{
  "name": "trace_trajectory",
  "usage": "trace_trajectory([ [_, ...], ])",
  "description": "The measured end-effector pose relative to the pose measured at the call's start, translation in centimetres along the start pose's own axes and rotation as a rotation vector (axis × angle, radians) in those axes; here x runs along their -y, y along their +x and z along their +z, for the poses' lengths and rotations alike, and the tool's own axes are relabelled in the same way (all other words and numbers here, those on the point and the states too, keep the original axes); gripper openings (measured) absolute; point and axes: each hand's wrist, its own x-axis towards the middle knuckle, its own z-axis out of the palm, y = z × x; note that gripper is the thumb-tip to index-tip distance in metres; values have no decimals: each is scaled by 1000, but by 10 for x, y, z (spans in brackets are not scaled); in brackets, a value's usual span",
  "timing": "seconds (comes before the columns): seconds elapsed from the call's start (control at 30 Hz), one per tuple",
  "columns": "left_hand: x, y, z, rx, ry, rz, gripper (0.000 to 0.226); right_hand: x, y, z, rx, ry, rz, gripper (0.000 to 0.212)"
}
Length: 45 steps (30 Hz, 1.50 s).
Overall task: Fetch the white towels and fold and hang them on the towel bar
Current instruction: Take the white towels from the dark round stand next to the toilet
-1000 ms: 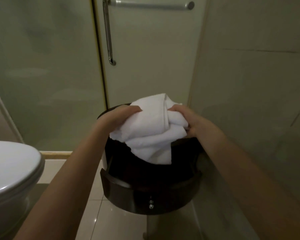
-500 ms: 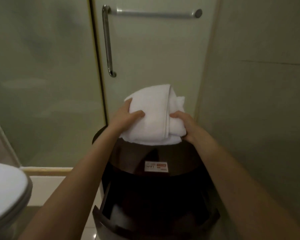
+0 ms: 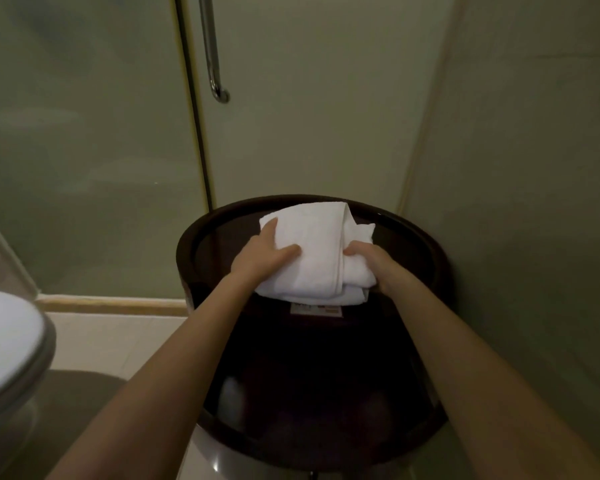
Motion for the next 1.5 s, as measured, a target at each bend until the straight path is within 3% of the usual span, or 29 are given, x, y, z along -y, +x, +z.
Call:
trace_trajectory([
  [0.07,0,-1,2,-5,24,9,82,-6,0,-3,-10,-3,9,100],
  [0.2,-3,-7,2,-18,87,-4,82,-5,-9,-3,-46,-55,-12,74],
  [0.33,-6,-15,-5,-11,184,-8,81,-4,-11,-2,-84,-131,-15,74],
  [0.6,-16,-42,-29,-125,363,99,64,11,-44,0,-221,-531,-134,75],
  [0.73,-20,-59,-42,-164,417,155,60,15,-69,4,-315,-838,-319,75],
  [1.0,-15,-117,-52,-200,487,231,55,10,-129,24,-222,-991,-456,72],
  [1.2,3,-149,-42,-180,503,246,50,-49,-182,31,-149,-977,-478,62],
  [1.4,36,-149,-14,-59,608,228,40,-118,-229,34,54,-1161,-357,56],
  [1.5,46,-146,-3,-48,618,203,42,-135,-241,33,48,-1240,-373,46],
])
